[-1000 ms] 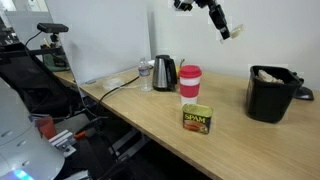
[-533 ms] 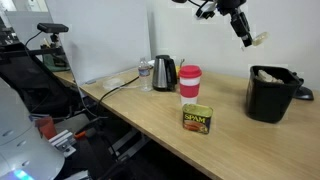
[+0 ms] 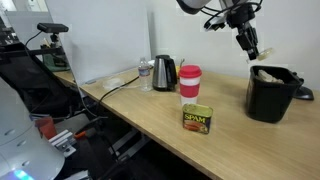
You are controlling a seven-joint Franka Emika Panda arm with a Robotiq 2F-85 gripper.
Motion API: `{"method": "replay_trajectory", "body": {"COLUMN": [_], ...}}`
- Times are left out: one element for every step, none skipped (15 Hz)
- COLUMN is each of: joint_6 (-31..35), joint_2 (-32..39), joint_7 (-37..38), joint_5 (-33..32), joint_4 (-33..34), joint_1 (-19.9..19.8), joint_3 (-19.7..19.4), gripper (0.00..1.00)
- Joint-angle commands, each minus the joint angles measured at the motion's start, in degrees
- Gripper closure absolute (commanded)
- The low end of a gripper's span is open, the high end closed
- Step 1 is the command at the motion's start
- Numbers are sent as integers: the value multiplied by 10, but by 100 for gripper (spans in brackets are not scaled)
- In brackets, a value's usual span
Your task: Put the yellow masking tape in the black bin
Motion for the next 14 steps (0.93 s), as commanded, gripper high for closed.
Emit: {"method": "replay_trajectory", "body": {"joint_6": [-28, -33, -37, -41, -50, -62, -73, -81, -89, -97, -102, -105, -107, -106], "joint_2": [43, 54, 63, 71, 77, 81, 84, 87, 88, 89, 89, 88, 86, 82], "joint_7": [29, 34, 38, 43, 38, 33, 34, 36, 41, 45, 49, 56, 60, 65], "joint_5": [22, 28, 33, 36, 44, 52, 58, 61, 62, 62, 60, 56, 53, 46], "joint_4": [53, 67, 79, 91, 99, 107, 113, 118, 123, 127, 130, 131, 132, 130], "joint_1": [13, 12, 12, 12, 9, 8, 9, 9, 10, 11, 11, 11, 11, 13], "joint_3": [-26, -30, -33, -37, -36, -36, -36, -37, -39, -40, -42, -45, -47, -51], "gripper": [92, 92, 92, 92, 92, 44, 42, 37, 31, 23, 15, 9, 1, 0]}}
